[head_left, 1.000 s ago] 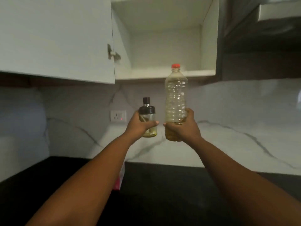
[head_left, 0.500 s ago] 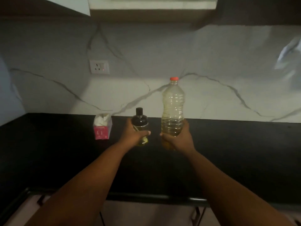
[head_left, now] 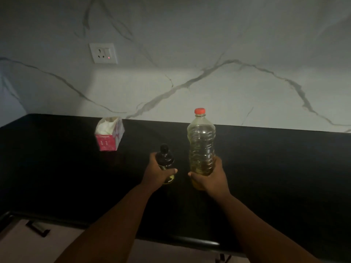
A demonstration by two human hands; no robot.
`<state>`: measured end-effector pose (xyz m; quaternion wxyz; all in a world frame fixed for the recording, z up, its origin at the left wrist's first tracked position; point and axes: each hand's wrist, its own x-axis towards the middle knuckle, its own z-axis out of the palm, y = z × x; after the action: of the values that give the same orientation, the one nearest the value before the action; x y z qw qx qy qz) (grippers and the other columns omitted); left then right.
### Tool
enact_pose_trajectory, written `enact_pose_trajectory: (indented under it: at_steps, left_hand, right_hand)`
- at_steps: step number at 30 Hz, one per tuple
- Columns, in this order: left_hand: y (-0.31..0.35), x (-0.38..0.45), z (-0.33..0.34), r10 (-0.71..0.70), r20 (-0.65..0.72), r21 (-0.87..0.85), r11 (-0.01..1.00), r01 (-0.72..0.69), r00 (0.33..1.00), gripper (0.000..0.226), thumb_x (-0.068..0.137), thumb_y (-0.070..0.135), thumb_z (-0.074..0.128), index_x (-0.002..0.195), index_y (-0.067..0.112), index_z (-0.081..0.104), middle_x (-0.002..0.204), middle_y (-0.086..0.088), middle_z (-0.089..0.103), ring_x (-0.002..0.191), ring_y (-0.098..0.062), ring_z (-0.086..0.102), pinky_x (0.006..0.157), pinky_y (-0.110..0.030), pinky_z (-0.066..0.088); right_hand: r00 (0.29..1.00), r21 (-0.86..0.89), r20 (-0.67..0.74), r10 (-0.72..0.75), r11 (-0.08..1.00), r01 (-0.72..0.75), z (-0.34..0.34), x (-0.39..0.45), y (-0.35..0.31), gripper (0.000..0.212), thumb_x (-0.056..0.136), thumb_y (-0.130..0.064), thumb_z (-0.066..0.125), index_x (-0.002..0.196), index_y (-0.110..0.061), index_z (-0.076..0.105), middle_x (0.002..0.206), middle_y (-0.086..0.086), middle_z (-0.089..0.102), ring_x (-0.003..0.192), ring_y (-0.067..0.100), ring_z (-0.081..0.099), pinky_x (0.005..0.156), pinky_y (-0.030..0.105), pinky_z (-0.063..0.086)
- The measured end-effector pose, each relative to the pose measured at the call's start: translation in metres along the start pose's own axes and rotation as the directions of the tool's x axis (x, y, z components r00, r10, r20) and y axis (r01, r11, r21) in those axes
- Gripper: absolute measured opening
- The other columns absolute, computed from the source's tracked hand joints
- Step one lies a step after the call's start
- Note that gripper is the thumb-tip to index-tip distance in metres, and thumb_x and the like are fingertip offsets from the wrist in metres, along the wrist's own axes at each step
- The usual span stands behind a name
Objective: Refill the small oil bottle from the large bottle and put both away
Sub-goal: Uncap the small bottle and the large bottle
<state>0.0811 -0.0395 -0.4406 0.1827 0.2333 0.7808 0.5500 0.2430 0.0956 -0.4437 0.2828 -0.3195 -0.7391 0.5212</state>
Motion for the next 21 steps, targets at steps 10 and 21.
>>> enact_pose_trajectory:
  at_steps: [10, 21]
  left_hand:
    - [-0.021, 0.012, 0.005, 0.016, -0.026, 0.013, 1.0, -0.016, 1.0, 0.081, 0.061, 0.017, 0.094, 0.122, 0.033, 0.041, 0.112, 0.011, 0.061, 0.107, -0.012, 0.062, 0.098, -0.038, 0.05]
    - [-0.036, 0.027, -0.005, 0.049, 0.163, -0.006, 0.999, -0.048, 0.985, 0.079, 0.047, 0.051, 0.088, 0.104, 0.071, 0.038, 0.115, 0.014, 0.063, 0.104, -0.005, 0.065, 0.089, -0.028, 0.051]
  right_hand:
    - [0.996, 0.026, 0.073, -0.046, 0.999, 0.044, 0.007, 0.012, 0.014, 0.102, 0.045, -0.058, 0.087, 0.124, -0.054, 0.024, 0.117, -0.025, 0.049, 0.101, -0.021, 0.048, 0.065, 0.005, 0.041]
    - [0.936, -0.268, -0.244, -0.256, 0.945, 0.188, 0.003, -0.032, -0.024, 0.086, 0.064, -0.066, 0.074, 0.132, -0.029, 0.036, 0.126, -0.013, 0.032, 0.119, 0.012, 0.042, 0.092, 0.032, 0.043]
